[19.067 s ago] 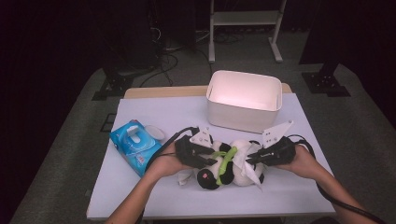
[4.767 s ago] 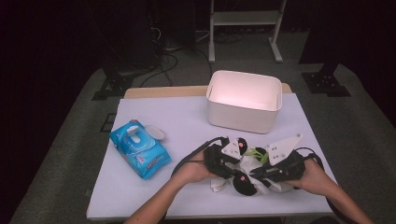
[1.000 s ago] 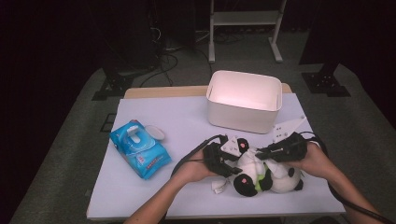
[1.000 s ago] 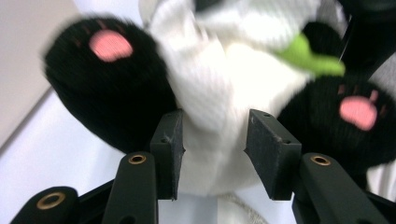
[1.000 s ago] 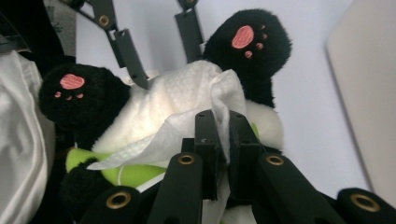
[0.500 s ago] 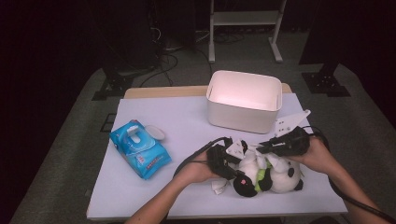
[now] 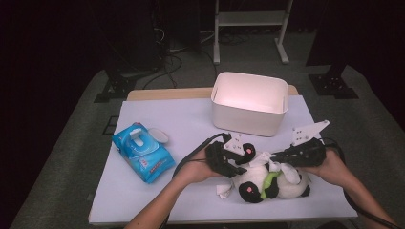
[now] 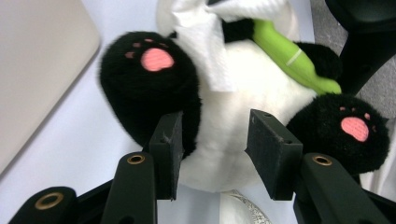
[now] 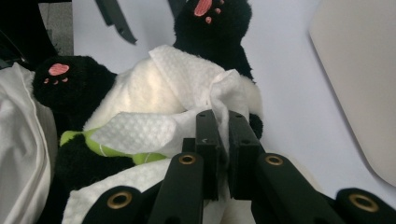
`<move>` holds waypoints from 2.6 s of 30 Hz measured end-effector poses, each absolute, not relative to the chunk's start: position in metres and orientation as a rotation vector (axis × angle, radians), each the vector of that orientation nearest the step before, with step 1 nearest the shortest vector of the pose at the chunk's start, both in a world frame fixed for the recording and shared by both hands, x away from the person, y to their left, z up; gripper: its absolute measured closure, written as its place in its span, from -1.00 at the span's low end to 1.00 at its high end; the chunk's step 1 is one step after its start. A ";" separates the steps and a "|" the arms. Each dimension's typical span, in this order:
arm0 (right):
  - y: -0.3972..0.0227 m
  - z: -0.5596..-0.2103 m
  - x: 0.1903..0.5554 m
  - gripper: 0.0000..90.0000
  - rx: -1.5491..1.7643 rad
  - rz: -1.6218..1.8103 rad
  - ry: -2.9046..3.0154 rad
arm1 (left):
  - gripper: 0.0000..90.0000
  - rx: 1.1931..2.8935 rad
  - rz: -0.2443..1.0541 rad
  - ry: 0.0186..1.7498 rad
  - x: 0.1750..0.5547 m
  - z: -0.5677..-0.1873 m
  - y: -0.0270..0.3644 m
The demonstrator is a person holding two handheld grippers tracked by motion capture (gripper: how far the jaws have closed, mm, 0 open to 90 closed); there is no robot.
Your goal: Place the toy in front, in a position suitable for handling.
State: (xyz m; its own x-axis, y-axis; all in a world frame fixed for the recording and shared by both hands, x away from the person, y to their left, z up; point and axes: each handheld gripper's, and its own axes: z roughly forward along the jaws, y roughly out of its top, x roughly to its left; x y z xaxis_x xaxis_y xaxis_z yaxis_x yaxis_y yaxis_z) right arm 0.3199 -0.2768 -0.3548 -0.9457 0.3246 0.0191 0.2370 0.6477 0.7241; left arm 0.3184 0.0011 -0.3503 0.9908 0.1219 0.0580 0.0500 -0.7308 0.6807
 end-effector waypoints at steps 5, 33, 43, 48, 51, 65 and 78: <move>-0.276 -0.356 0.309 0.88 0.464 1.193 2.738 | 0.19 2.380 0.140 0.125 0.318 -0.345 0.005; -0.279 -0.363 0.296 0.88 0.465 1.306 2.728 | 0.20 2.383 0.087 0.167 0.331 -0.360 -0.011; -0.257 -0.353 0.294 0.88 0.377 1.353 2.717 | 0.32 2.428 0.254 0.100 0.336 -0.335 -0.005; -0.252 -0.343 0.297 0.88 0.343 1.382 2.696 | 0.34 2.381 0.231 0.099 0.332 -0.340 0.001; -0.245 -0.328 0.296 0.88 0.298 1.378 2.649 | 0.34 2.374 0.230 0.084 0.328 -0.341 0.000; -0.216 -0.314 0.300 0.88 0.195 1.268 2.642 | 0.34 2.348 0.235 0.074 0.318 -0.348 0.010; -0.218 -0.302 0.303 0.86 0.215 1.284 2.633 | 0.34 2.337 0.207 0.051 0.315 -0.347 0.008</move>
